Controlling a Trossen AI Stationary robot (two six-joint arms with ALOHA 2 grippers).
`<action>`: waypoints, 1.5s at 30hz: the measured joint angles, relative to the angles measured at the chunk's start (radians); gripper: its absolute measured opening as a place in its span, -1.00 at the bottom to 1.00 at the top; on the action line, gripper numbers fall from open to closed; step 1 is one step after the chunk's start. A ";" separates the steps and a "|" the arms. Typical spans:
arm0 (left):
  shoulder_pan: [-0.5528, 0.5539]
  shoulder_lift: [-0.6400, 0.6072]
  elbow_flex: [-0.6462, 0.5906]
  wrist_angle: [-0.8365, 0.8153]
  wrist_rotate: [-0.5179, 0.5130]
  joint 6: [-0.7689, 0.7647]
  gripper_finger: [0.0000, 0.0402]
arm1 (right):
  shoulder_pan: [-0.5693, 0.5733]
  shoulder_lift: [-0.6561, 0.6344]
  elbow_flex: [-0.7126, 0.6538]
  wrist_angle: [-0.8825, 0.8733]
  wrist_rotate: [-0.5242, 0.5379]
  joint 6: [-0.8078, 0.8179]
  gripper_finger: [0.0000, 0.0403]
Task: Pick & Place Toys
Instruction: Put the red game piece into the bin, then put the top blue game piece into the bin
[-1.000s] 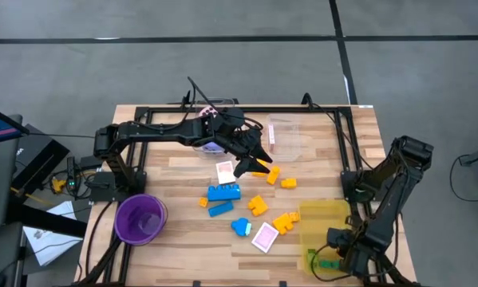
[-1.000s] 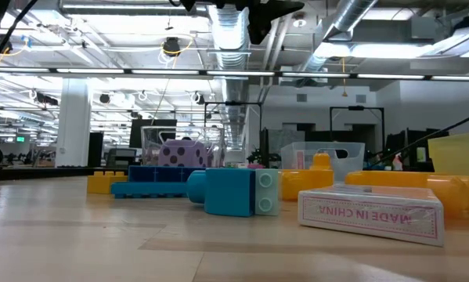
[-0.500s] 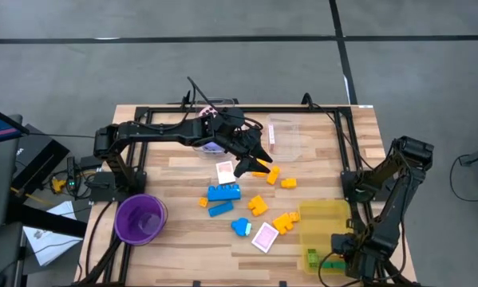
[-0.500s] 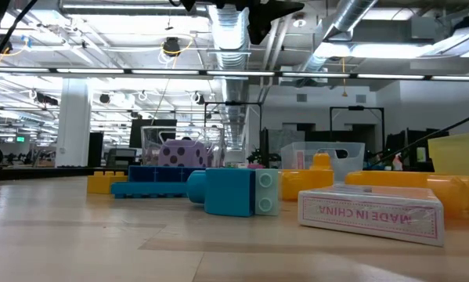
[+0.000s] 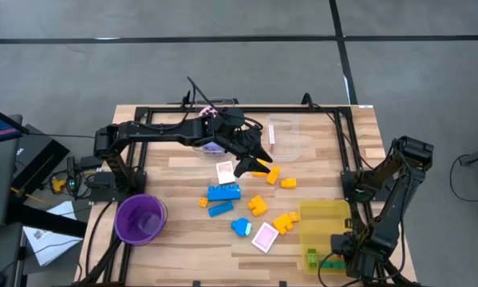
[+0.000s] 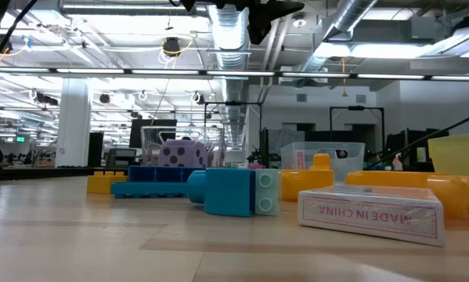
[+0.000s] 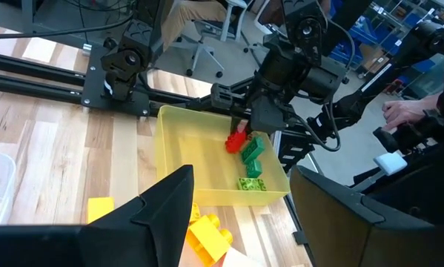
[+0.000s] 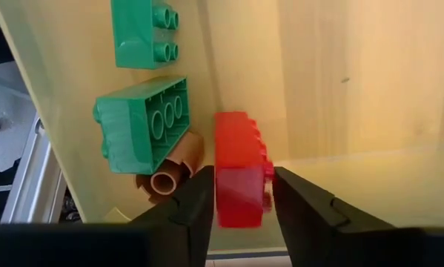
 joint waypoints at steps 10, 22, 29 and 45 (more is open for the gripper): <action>0.000 0.000 0.000 0.000 0.000 -0.002 0.10 | 0.000 0.000 0.000 0.000 0.000 0.004 -0.17; 0.000 0.000 0.000 0.000 0.000 -0.003 0.10 | 0.002 -0.003 0.035 -0.034 0.000 0.009 0.12; 0.000 0.000 0.000 0.000 0.000 -0.002 0.10 | 0.008 -0.071 0.073 -0.123 0.051 0.056 0.16; -0.003 0.000 0.000 0.001 0.000 0.003 0.10 | 0.000 -0.367 0.074 -0.485 0.824 0.673 0.17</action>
